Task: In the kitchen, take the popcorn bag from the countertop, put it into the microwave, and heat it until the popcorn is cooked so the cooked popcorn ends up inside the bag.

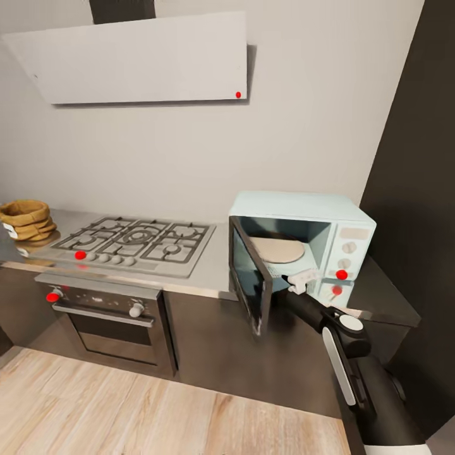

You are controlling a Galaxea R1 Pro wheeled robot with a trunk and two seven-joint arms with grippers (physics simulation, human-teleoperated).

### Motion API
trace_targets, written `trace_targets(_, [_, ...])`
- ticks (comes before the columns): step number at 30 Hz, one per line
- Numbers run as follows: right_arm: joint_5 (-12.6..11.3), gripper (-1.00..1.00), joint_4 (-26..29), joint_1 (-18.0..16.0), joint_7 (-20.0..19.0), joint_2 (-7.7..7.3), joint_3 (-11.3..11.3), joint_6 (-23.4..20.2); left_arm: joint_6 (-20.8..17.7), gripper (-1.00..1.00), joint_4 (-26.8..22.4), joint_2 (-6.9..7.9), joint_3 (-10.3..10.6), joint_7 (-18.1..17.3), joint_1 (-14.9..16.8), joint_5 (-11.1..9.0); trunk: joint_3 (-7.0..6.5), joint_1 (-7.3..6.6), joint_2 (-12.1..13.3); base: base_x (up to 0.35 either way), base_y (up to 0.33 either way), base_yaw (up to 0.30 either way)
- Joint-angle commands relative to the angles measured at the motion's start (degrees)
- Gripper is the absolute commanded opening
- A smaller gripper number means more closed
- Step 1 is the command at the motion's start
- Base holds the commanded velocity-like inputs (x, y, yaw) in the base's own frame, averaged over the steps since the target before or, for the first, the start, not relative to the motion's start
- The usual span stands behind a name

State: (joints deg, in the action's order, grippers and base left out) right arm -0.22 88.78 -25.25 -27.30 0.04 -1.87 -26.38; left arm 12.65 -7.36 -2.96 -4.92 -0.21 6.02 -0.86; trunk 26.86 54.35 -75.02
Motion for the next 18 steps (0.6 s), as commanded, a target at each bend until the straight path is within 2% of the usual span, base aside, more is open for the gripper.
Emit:
trace_targets(1, [-0.22, 1.0, 0.08, -0.05, -0.19, 0.03, 0.05, -0.43, 0.18, 1.0, 0.06, -0.03, -0.36, -0.04, 0.05, -0.09, 0.06, -0.01, -0.04, -0.187, 0.129, 0.073])
trace_targets(5, [-0.22, 1.0, 0.08, -0.06, -0.11, 0.05, 0.18, -0.43, 0.18, 1.0, 0.06, -0.03, -0.36, -0.02, 0.05, -0.1, 0.06, -0.01, -0.04, -0.249, 0.157, 0.02])
trace_targets(11, [-0.22, 1.0, 0.07, -0.05, 0.21, 0.05, 0.2, -0.43, 0.19, 1.0, 0.06, -0.03, -0.27, 0.01, 0.04, -0.07, 0.06, -0.01, -0.04, -0.052, 0.015, 0.001])
trace_targets(15, [-0.22, 1.0, 0.06, -0.06, 0.25, 0.05, 0.25, -0.43, 0.18, 1.0, 0.06, -0.03, -0.28, 0.03, 0.05, -0.08, 0.06, -0.01, -0.04, -0.258, 0.001, 0.0])
trace_targets(18, [-0.22, 1.0, 0.01, -0.06, 1.29, 0.05, 0.28, -0.43, 0.18, 1.0, 0.06, -0.03, -0.24, 0.0, -0.02, -0.03, 0.06, -0.01, -0.04, -0.097, 0.0, 0.0])
